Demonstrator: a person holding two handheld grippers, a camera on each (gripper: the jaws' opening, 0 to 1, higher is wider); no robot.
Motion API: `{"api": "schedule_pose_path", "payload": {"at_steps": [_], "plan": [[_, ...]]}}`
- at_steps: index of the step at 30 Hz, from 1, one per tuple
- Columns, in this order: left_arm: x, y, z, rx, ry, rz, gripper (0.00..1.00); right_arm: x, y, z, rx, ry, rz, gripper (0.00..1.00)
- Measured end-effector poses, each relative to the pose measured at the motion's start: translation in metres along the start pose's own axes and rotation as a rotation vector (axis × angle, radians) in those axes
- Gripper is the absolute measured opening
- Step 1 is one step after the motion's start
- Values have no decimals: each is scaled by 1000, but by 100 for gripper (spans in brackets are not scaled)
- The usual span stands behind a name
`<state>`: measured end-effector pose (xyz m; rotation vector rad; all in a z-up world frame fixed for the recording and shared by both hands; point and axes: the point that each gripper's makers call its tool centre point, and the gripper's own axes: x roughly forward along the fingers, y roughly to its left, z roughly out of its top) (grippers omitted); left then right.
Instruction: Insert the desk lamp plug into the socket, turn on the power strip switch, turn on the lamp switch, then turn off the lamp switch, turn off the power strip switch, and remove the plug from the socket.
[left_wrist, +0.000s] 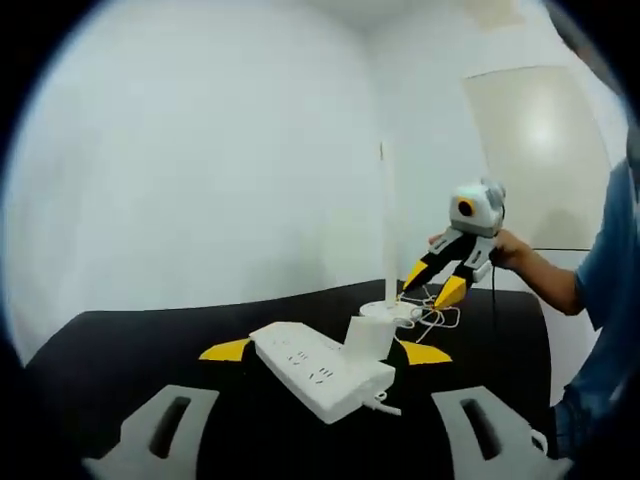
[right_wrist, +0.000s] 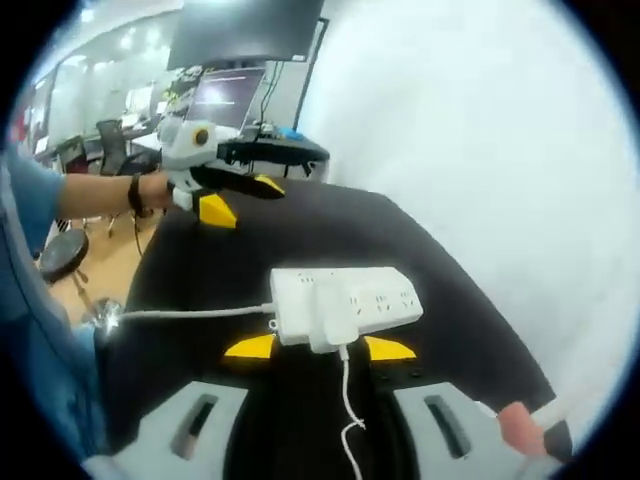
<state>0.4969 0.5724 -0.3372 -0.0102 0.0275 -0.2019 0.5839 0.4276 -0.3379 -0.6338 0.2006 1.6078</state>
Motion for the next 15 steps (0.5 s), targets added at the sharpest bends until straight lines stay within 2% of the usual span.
{"api": "schedule_pose_path", "payload": {"at_steps": [5, 15], "plan": [[-5, -1, -12, 13, 22, -22, 65, -6, 5, -1, 43, -38, -21, 37], [-13, -2, -22, -8, 14, -63, 80, -15, 8, -2, 134, -128, -65, 44]]}}
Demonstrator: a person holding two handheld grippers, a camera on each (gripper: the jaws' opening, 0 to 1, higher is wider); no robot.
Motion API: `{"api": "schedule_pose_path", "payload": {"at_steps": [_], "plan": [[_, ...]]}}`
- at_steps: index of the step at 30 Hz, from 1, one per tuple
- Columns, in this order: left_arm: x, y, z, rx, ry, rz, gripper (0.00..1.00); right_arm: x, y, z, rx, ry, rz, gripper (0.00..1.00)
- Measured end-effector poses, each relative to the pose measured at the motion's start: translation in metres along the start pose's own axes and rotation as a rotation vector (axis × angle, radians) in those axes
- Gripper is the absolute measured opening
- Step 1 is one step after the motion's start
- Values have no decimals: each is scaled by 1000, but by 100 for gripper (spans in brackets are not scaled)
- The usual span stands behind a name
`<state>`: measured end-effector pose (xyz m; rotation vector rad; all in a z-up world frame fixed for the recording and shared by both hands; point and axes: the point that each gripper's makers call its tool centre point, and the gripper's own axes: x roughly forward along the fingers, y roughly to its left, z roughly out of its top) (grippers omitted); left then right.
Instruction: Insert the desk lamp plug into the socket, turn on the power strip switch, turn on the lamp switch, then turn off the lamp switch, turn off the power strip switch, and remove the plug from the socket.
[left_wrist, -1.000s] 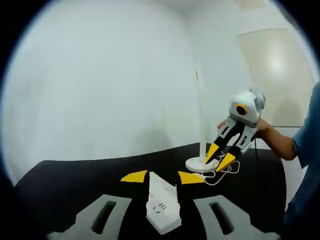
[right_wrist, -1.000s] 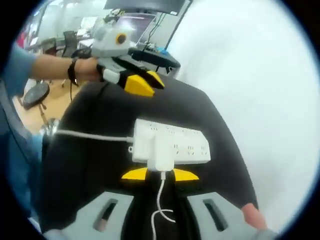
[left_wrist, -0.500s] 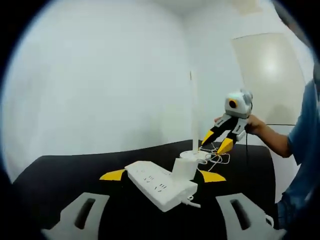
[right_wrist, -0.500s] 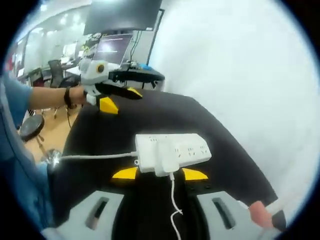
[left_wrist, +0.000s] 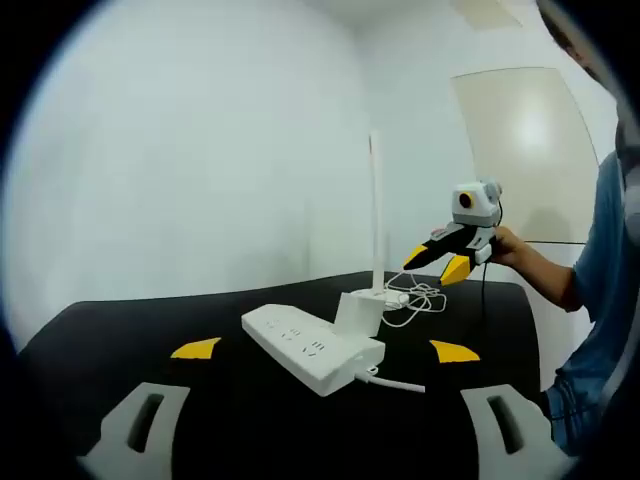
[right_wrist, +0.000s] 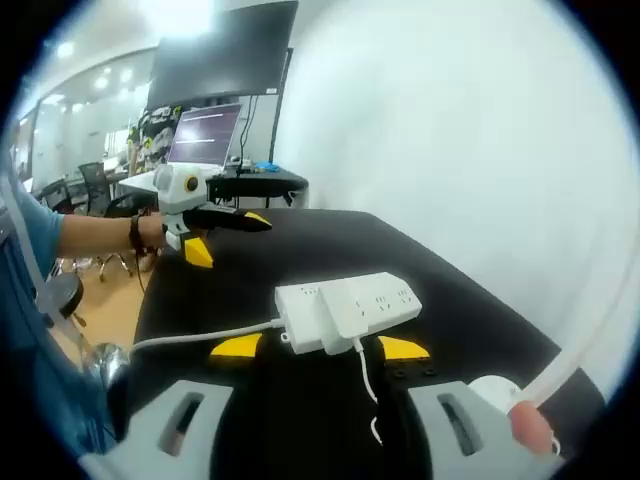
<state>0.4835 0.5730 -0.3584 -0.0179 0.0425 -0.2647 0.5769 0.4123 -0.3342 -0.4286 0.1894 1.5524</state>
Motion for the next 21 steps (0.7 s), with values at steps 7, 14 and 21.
{"api": "schedule_pose_path", "payload": {"at_steps": [7, 14, 21], "plan": [[-4, -3, -25, -8, 38, -17, 86, -1, 2, 2, 110, -120, -45, 51], [-3, -3, -45, 55, 111, -13, 87, 9, 4, -15, 287, -182, -80, 60], [-1, -29, -43, 72, 106, -10, 85, 22, 6, -28, 387, -220, -143, 60]]}}
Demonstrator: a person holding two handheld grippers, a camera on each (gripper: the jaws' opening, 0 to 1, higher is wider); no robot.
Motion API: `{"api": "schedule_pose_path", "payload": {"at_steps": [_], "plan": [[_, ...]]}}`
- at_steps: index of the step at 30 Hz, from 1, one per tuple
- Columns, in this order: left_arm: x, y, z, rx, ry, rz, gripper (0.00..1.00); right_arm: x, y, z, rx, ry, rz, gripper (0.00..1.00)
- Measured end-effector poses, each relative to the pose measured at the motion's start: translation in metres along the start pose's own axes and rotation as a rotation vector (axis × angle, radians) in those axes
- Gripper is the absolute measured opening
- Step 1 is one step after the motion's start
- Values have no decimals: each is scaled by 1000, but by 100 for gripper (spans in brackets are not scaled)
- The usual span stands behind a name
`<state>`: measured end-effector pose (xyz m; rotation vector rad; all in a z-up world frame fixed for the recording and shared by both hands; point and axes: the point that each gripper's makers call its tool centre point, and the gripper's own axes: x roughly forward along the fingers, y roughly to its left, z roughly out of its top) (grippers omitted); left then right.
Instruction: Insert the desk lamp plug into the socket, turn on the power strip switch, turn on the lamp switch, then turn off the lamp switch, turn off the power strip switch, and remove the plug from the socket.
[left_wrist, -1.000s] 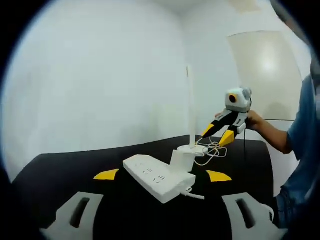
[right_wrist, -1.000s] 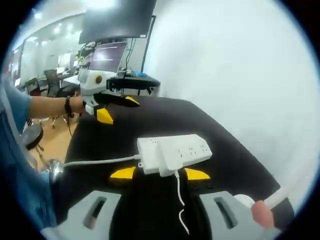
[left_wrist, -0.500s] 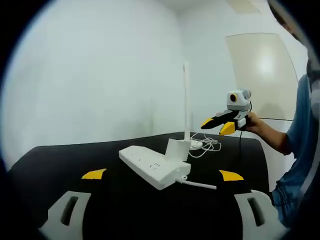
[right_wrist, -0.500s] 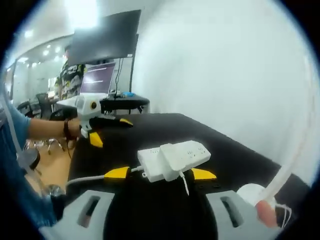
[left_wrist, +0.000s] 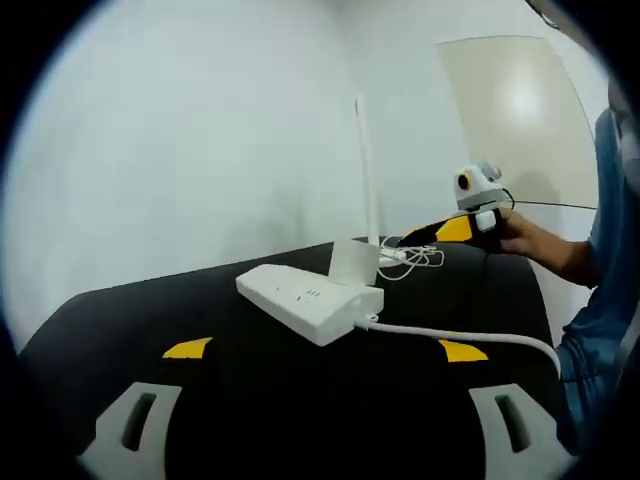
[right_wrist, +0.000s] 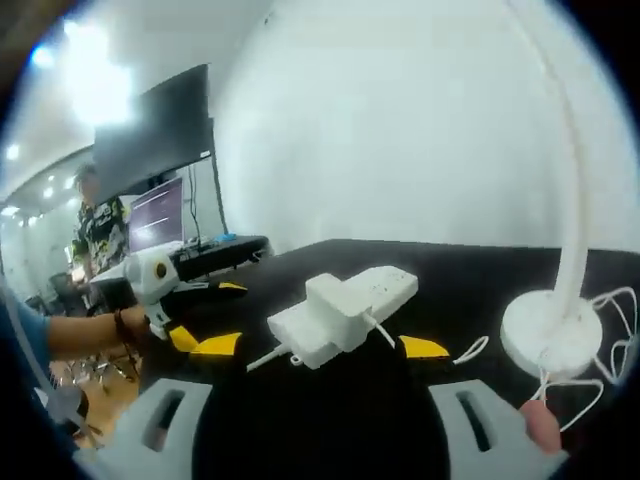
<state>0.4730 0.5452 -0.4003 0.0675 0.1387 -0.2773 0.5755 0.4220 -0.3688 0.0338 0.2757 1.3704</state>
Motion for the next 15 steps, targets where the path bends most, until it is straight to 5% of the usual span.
{"api": "schedule_pose_path", "payload": {"at_steps": [5, 15], "plan": [[-1, -24, 7, -15, -22, -14, 85, 17, 11, -16, 54, 22, -11, 60], [-9, 2, 6, -35, -59, -38, 80, 48, 19, -41, 134, 110, -58, 63]]}}
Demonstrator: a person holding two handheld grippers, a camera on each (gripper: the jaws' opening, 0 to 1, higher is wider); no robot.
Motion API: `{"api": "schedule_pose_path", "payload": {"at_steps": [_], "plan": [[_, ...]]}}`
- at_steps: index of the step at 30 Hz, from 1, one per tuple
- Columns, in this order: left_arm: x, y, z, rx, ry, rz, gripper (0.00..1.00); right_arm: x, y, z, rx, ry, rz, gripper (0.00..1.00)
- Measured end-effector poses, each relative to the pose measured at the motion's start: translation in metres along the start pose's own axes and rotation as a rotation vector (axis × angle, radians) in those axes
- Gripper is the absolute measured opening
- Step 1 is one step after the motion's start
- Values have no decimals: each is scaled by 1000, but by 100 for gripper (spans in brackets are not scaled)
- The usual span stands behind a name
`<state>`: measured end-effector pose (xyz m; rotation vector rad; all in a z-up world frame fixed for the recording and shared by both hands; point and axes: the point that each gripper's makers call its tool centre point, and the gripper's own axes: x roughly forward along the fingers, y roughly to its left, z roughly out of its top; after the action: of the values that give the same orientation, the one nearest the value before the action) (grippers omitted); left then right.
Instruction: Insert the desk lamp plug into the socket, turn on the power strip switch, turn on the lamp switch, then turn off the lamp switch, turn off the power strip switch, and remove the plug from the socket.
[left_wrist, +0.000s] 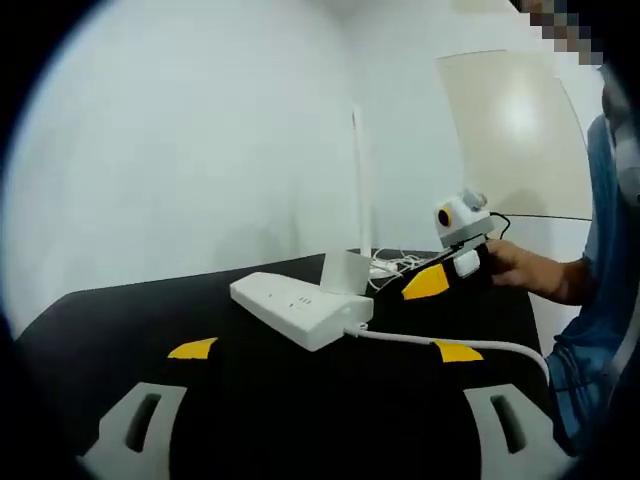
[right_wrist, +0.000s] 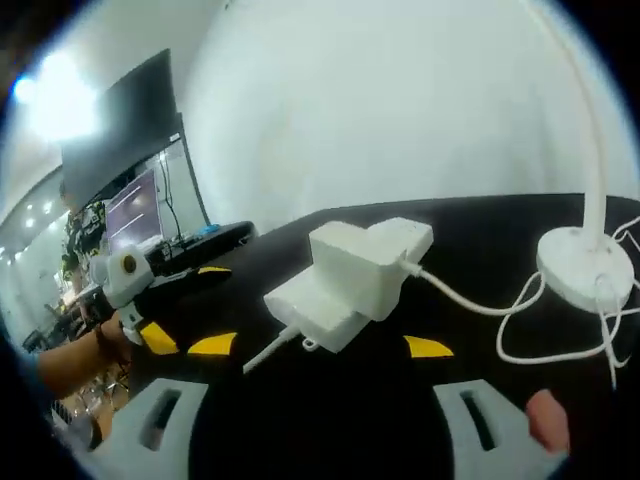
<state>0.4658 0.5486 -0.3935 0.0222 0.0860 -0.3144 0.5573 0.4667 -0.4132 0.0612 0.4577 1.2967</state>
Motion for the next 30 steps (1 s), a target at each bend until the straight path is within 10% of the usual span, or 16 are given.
{"api": "schedule_pose_path", "payload": {"at_steps": [30], "plan": [[-9, 17, 0, 4, -27, 8, 77, 33, -8, 2, 11, -82, -155, 41]]}}
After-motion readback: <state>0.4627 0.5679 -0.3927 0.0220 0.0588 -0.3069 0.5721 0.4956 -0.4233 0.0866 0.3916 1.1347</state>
